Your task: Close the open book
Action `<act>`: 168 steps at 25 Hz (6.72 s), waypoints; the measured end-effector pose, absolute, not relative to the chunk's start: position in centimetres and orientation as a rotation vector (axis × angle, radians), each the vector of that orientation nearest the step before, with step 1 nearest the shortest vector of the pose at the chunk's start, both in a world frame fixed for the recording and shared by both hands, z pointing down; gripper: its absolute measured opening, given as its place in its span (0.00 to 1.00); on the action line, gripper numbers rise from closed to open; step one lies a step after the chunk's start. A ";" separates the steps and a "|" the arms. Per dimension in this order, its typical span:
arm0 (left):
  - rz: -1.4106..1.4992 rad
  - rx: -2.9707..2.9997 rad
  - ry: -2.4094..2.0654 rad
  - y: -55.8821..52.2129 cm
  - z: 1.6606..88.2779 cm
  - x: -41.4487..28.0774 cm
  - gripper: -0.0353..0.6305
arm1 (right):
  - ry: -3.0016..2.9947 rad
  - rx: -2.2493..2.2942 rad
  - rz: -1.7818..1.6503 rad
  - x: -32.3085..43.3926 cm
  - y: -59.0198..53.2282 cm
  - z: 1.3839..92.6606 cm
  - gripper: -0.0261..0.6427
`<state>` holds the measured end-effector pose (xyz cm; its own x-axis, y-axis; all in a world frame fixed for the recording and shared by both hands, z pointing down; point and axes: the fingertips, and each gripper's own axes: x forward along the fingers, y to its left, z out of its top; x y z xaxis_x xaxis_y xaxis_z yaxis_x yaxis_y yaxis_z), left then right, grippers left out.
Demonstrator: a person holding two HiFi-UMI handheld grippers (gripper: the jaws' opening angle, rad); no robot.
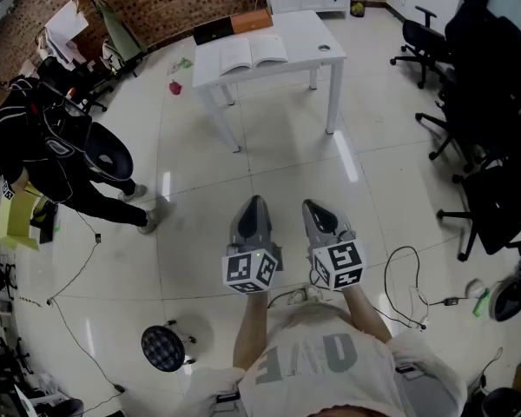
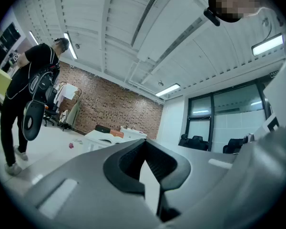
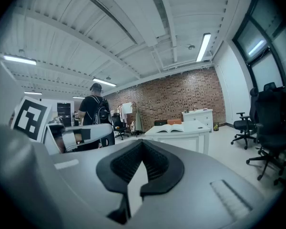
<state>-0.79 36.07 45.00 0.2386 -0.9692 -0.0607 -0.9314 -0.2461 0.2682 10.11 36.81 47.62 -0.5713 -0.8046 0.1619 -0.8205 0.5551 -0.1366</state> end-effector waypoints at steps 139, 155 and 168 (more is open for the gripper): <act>-0.487 1.618 -1.609 -40.3 61.8 -11.8 0.19 | -2.611 1.574 0.595 2.0 -36.5 52.0 0.05; -0.032 1.859 -1.518 -42.0 66.0 0.3 0.24 | -2.501 1.754 0.648 8.5 -34.9 53.3 0.05; -0.016 1.994 -1.480 -40.7 64.6 3.2 0.32 | -2.432 1.873 0.652 10.9 -34.7 53.7 0.05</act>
<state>3.15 -40.73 64.64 0.3635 -0.8611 0.3554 -0.8532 -0.1545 0.4982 10.86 -34.65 53.68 -0.2875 -0.9243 0.2512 -0.9259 0.2012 -0.3196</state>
